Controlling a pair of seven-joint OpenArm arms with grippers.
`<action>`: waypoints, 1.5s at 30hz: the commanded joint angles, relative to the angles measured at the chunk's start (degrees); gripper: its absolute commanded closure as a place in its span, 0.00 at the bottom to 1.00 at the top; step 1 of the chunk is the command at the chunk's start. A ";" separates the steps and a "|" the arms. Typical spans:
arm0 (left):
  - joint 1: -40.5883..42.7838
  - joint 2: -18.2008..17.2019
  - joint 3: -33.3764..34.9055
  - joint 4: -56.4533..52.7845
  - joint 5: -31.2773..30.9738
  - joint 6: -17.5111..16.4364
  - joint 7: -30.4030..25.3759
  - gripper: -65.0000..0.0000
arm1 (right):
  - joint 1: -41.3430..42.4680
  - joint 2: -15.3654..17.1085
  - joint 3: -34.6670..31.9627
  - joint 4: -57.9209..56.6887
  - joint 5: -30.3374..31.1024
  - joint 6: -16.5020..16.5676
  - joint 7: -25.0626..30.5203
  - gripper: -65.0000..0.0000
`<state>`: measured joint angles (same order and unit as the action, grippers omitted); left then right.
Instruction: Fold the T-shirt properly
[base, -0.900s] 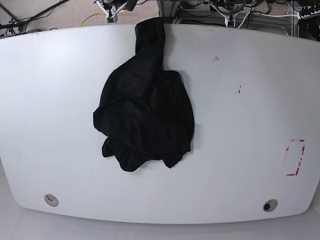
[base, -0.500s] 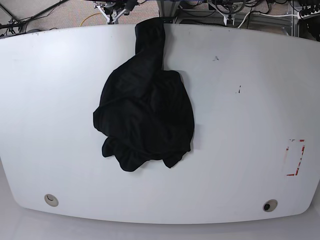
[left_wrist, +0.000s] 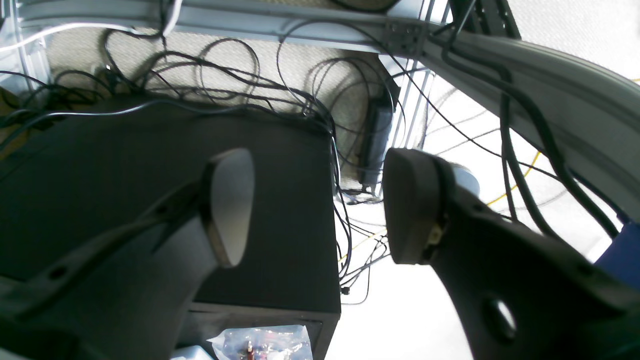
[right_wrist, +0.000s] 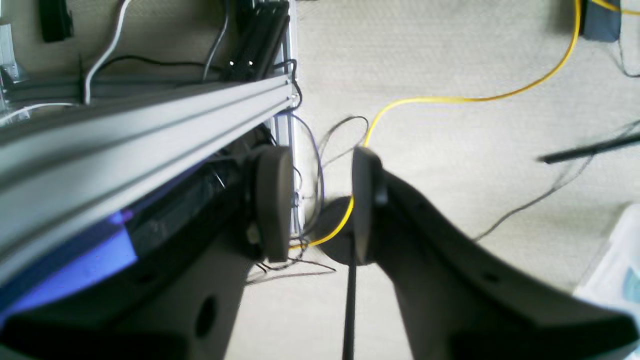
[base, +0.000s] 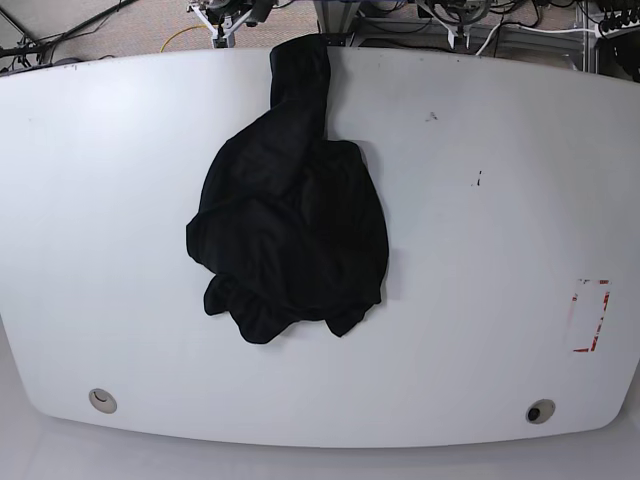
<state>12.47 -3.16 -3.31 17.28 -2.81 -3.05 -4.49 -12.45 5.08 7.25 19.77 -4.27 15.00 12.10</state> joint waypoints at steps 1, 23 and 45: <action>2.61 0.13 0.01 3.51 0.04 -0.16 0.05 0.43 | -3.86 0.32 0.10 5.51 -0.08 0.25 -1.24 0.71; 26.34 -1.81 -0.34 37.54 -0.14 -0.16 0.05 0.44 | -26.98 -1.17 0.62 36.54 0.71 0.25 -6.60 0.71; 49.55 -3.22 -4.47 72.35 -0.31 -0.25 -0.21 0.44 | -54.59 -0.03 0.62 76.19 16.10 0.60 -6.78 0.71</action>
<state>59.18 -5.78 -7.42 85.69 -2.94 -3.97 -4.01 -63.33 4.51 7.70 91.50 9.39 15.31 4.45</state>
